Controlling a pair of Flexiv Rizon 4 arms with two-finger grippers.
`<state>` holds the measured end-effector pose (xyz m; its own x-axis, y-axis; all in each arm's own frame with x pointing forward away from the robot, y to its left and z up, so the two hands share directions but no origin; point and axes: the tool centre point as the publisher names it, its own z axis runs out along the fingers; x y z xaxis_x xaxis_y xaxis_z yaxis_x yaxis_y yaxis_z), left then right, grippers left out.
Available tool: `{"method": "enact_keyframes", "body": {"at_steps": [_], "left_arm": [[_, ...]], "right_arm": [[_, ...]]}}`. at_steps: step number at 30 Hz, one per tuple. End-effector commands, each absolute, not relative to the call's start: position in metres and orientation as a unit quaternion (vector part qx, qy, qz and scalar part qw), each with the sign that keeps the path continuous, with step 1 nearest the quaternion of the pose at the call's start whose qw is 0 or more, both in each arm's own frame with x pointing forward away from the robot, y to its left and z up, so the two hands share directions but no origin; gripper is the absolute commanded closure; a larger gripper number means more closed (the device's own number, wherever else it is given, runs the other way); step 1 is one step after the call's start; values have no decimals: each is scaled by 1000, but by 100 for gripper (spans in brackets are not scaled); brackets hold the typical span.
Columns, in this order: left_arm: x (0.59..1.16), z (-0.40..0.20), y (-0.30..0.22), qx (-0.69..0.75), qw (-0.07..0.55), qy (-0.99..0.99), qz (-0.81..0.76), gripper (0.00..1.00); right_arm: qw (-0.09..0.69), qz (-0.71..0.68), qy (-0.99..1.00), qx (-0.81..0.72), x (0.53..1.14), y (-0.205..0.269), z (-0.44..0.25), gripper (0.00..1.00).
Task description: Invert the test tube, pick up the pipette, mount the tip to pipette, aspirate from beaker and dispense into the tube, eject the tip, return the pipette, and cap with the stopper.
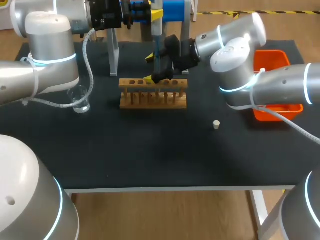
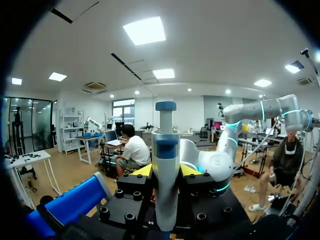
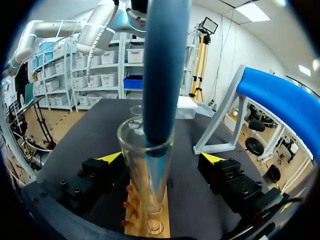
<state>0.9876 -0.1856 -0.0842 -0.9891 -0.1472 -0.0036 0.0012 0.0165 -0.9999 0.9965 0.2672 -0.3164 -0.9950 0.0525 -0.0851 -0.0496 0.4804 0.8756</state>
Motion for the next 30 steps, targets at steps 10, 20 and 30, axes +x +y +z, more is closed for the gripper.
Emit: {"method": "enact_keyframes", "body": {"at_steps": [10, 20, 30], "left_arm": [[988, -84, -186, -51, 53, 711, -699, 100], [987, -82, -187, -51, 54, 713, -697, 100], [984, -70, -189, -46, 63, 715, -695, 100]], "right_arm": [[49, 508, 860, 0, 996, 266, -315, 0], [49, 508, 860, 0, 996, 266, -315, 0], [49, 508, 860, 0, 996, 266, -315, 0]]}}
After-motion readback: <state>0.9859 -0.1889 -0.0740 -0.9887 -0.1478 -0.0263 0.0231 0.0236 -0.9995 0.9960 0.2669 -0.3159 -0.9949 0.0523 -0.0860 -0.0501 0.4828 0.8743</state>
